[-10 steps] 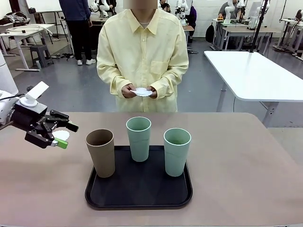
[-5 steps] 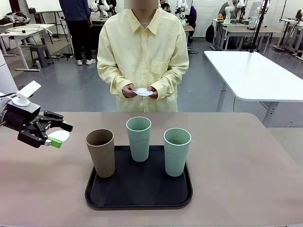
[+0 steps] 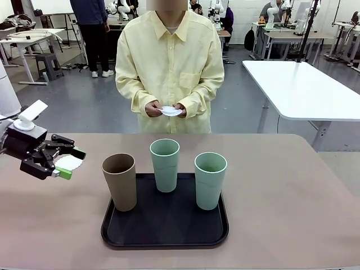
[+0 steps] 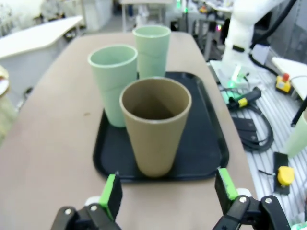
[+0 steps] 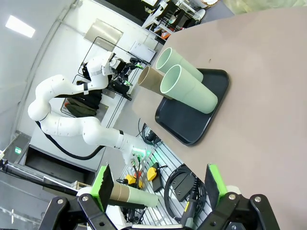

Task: Place coasters on the table and set cups on them.
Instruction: Pick up one Reusable plastic cup and place it on a coaster set by the human.

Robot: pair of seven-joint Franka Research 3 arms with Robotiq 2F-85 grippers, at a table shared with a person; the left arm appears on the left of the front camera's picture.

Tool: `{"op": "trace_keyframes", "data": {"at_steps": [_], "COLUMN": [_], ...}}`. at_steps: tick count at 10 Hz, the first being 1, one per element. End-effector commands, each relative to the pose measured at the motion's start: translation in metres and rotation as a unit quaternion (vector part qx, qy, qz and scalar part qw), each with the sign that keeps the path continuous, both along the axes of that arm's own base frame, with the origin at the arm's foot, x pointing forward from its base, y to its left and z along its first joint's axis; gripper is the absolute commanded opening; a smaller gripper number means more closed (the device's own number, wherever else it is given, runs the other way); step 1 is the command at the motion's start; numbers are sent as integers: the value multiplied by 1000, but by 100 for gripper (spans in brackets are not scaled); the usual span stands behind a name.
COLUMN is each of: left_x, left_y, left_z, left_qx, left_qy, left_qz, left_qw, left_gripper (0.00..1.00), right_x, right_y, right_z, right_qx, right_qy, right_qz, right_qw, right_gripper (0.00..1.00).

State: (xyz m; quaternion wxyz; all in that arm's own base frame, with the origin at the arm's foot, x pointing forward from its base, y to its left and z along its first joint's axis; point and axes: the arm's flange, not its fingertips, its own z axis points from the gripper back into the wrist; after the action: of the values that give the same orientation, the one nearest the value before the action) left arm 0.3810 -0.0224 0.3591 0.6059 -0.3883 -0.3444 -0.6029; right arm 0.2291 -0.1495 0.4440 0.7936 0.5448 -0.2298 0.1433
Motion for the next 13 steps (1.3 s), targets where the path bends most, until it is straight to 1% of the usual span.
{"op": "trace_keyframes", "data": {"at_steps": [1,3,4,6,7,8,10,12,13], "left_x": [4,-1,-3,-2,1,3,12,18,20], "left_y": [7,0,-3,-13,-17,-22,-31,-41,-48], "left_z": [-34,-52,-58,-66,-70,-75,-83,-90,-93], "left_qx": [-37,-67,-81,-104,-111,-119,-121,-130,-129], "left_qy": [-31,-59,-68,-69,-60,-38,-32,-14,-11], "left_qz": [-14,-23,-15,-6,-5,-4,-3,-10,-15], "left_qw": [999,996,994,992,992,992,992,991,991], "left_gripper": [100,100,100,100,100,100,100,100,100], "right_x": [0,0,0,0,0,0,0,0,0], "right_y": [-1,-1,-1,-1,-1,-1,-1,-1,-1], "right_z": [1,1,1,1,1,1,1,1,1], "right_qx": [7,7,7,7,7,7,7,7,7], "right_qy": [-7,-7,-7,-7,-7,-7,-7,-7,-7], "right_qz": [1,1,1,1,1,1,1,1,1], "right_qw": [1000,1000,1000,1000,1000,1000,1000,1000,1000], "right_gripper": [100,100,100,100,100,100,100,100,100]}}
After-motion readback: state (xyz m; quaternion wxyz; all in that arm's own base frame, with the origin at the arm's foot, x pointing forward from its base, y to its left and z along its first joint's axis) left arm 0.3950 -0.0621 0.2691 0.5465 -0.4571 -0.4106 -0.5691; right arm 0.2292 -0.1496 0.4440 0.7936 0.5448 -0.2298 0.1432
